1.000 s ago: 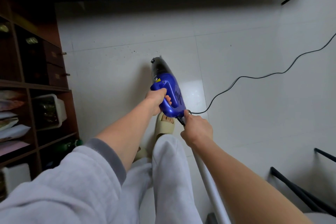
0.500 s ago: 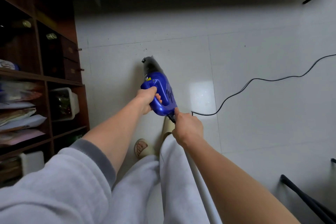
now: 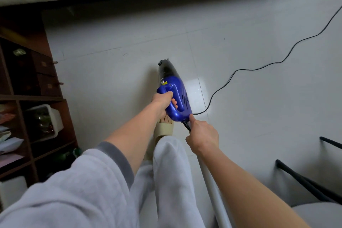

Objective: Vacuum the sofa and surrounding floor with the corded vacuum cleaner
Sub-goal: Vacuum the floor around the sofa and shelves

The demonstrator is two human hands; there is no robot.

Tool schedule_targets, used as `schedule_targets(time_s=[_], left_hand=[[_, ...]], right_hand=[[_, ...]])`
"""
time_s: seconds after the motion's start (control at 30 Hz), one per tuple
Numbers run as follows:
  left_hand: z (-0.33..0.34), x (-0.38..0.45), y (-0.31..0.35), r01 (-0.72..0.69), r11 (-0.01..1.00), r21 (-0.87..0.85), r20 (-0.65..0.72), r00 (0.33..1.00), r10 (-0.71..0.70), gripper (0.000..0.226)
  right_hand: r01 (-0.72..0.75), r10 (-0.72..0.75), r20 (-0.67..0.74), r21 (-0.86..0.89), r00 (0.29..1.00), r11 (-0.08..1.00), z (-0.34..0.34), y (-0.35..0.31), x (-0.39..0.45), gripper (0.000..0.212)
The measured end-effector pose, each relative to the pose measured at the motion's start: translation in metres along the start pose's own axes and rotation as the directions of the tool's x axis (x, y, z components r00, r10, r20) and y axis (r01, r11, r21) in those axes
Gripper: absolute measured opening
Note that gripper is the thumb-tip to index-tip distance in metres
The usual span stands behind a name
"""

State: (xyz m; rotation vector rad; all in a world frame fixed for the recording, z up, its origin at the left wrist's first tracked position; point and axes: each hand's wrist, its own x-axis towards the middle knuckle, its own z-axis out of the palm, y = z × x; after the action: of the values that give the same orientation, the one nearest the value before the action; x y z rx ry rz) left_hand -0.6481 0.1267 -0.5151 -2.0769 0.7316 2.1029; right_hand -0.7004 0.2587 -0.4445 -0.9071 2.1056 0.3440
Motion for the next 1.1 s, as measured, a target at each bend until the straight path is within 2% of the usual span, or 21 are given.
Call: schedule_targets(time_s=[0.33,0.63,0.93,1.1], left_hand=[[0.029,-0.011,-0.031,0.019,0.996,0.082,0.049,0.999,-0.023,0.012],[-0.001,-0.007,-0.046,0.018,0.999,0.027,-0.029,0.999,-0.018,0.006],[-0.019,0.000,-0.026,-0.009,0.998,0.065,0.009,1.000,0.008,0.014],[-0.035,0.008,-0.012,-0.014,1.000,0.009,0.012,1.000,0.013,0.015]], right_hand=[[-0.091,0.089,0.030,0.084,0.996,0.992,0.025,0.028,-0.025,0.052],[0.003,-0.003,0.014,-0.017,1.000,1.000,0.035,0.014,-0.029,0.064],[-0.030,0.029,0.017,0.039,0.999,0.999,0.041,-0.016,-0.020,0.058],[0.023,-0.023,-0.002,-0.018,1.000,1.000,0.030,-0.029,-0.004,0.049]])
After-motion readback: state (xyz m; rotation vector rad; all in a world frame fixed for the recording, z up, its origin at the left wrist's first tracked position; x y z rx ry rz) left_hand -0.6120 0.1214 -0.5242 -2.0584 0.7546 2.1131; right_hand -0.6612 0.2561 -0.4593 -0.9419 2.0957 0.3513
